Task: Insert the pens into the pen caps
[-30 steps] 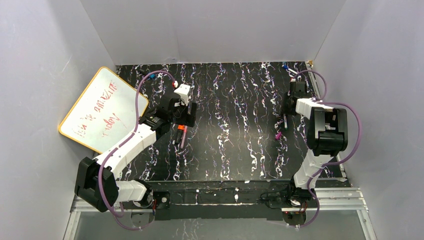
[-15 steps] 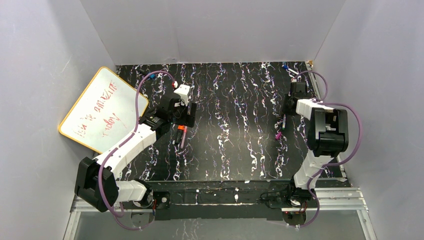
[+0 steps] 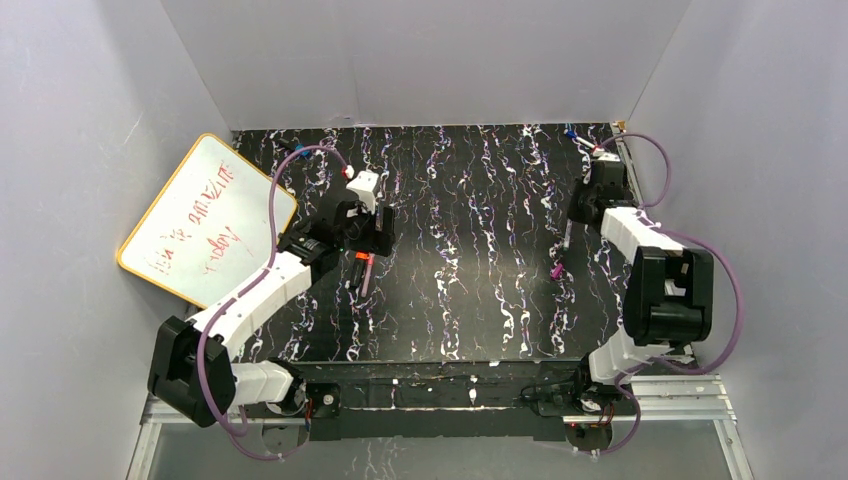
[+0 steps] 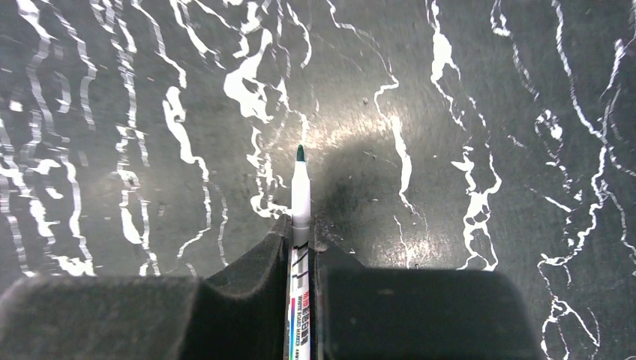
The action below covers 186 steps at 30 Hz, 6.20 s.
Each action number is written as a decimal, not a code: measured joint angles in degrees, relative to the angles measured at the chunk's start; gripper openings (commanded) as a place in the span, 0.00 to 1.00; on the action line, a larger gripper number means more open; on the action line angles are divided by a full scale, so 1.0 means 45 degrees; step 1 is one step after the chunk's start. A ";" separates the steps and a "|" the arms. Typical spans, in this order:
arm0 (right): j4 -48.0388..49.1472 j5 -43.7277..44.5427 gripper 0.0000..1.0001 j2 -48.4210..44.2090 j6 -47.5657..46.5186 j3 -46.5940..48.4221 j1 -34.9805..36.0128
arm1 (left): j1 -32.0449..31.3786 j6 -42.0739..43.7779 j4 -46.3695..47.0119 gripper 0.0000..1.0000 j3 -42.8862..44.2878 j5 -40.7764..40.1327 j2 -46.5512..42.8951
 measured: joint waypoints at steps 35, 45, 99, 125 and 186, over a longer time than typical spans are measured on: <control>0.0364 0.0277 0.01 -0.3235 0.3283 0.1685 0.9326 | -0.0053 -0.6334 1.2507 0.79 -0.3439 0.7592 0.2579; 0.0447 0.1326 0.01 -0.2336 0.3220 0.2108 1.0851 | -0.0340 -0.6994 1.3590 0.78 -0.3439 0.7635 0.2885; -0.8301 0.0476 0.54 -0.3555 0.6251 -0.1069 0.1239 | -0.0665 0.0495 0.1637 0.00 -0.2161 0.2016 -0.0860; -0.5785 0.1059 0.36 0.0063 0.5178 -0.0209 0.0578 | -0.0665 0.1166 0.1214 0.00 -0.2249 0.2210 -0.1127; -0.5416 0.0646 0.01 -0.2866 0.5022 0.0899 0.3487 | -0.0670 0.0636 0.2735 0.00 -0.2895 0.4993 -0.1010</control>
